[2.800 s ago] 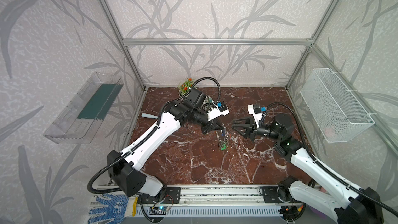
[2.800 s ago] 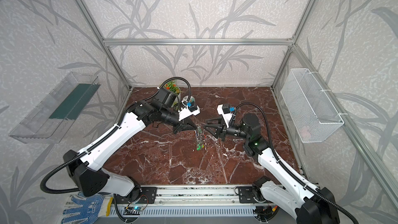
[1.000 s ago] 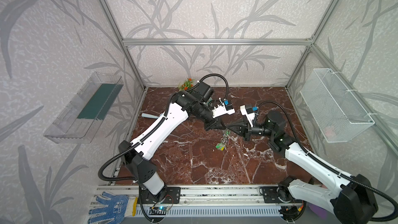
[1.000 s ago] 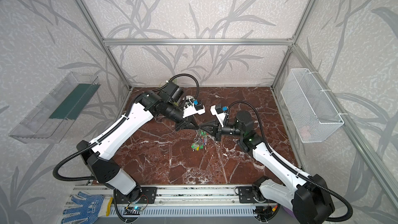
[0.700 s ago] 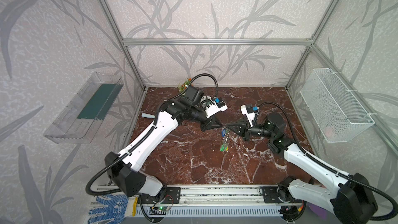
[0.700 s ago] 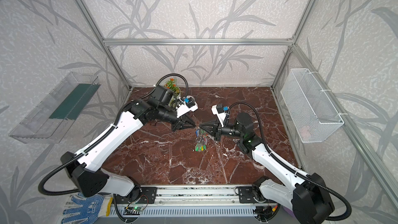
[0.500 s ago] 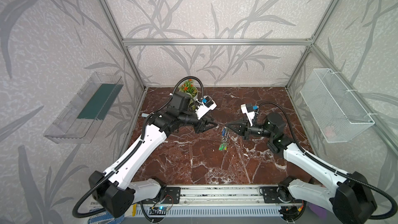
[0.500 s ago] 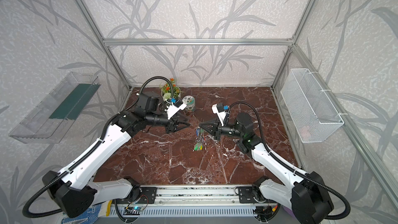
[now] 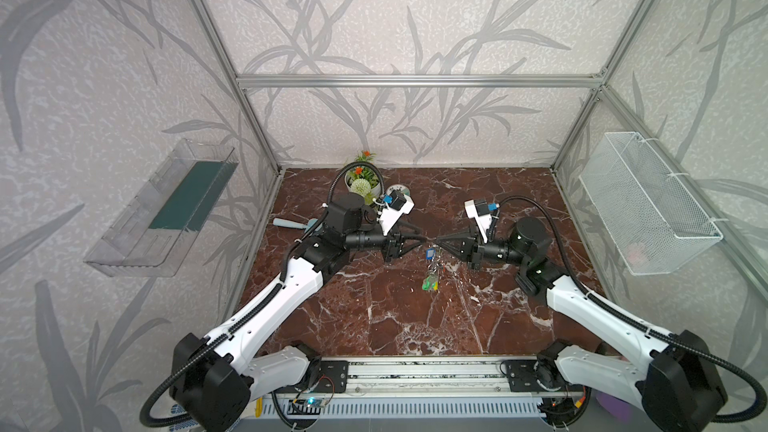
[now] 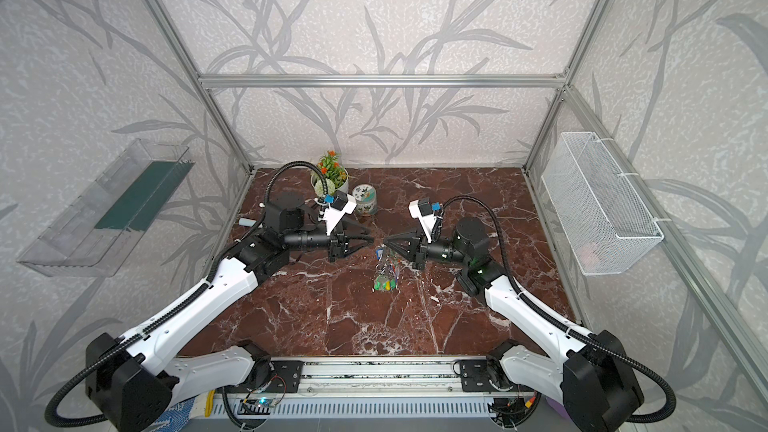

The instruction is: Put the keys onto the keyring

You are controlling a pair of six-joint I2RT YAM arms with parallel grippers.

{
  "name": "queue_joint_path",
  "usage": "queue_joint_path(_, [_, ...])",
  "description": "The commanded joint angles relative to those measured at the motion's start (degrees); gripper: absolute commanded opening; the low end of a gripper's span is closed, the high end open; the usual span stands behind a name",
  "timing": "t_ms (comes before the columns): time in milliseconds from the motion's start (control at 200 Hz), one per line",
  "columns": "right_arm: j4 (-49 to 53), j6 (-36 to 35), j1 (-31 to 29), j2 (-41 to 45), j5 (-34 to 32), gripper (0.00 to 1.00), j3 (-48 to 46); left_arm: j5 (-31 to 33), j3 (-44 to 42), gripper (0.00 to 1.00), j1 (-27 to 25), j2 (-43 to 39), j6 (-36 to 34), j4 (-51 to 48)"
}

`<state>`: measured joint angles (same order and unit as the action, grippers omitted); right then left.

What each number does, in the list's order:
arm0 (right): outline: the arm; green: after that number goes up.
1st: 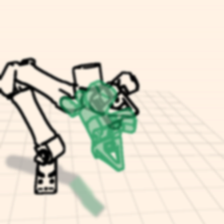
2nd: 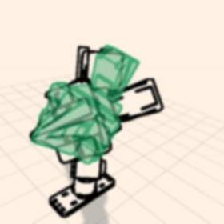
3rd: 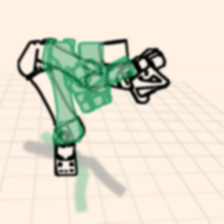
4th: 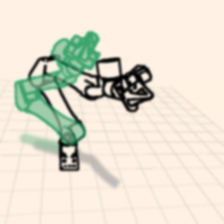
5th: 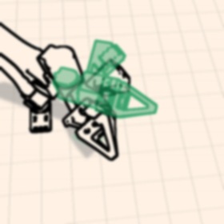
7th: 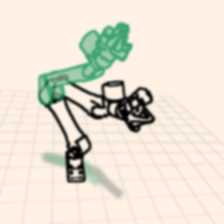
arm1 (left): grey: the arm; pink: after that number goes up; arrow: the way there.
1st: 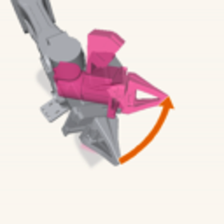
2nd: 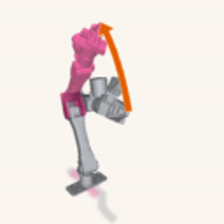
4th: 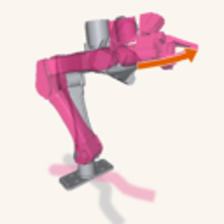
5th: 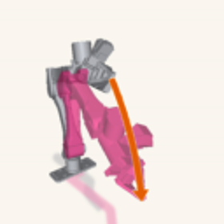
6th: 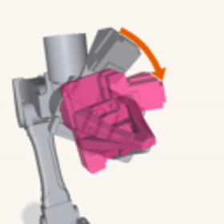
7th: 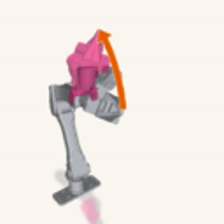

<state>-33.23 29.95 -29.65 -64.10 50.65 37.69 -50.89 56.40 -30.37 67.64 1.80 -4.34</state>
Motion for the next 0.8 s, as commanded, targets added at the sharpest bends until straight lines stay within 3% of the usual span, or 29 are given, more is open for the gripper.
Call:
queue_joint_path(0, [-5.35,0.81,-0.21,0.16,1.24,0.0,1.94,-3.57,0.16,0.34,-1.47,1.08,1.67,3.38])
queue_joint_path(270, [-5.33,0.63,-0.17,-0.5,1.44,0.0,2.49,-5.18,0.53,0.24,-2.87,2.32,0.05,1.28])
queue_joint_path(495, [-6.14,1.16,-0.1,-0.86,1.61,0.0,2.8,-5.53,0.75,0.24,-3.37,3.84,-0.49,-0.08])
queue_joint_path(665, [-5.9,1.07,-0.08,-0.64,1.64,0.0,2.81,-3.17,1.0,0.31,-3.26,4.08,-0.17,-1.28])
queue_joint_path(795, [-6.31,1.16,-0.1,-0.69,1.54,0.0,2.73,-3.88,1.0,0.28,-3.23,4.34,0.52,-0.53])
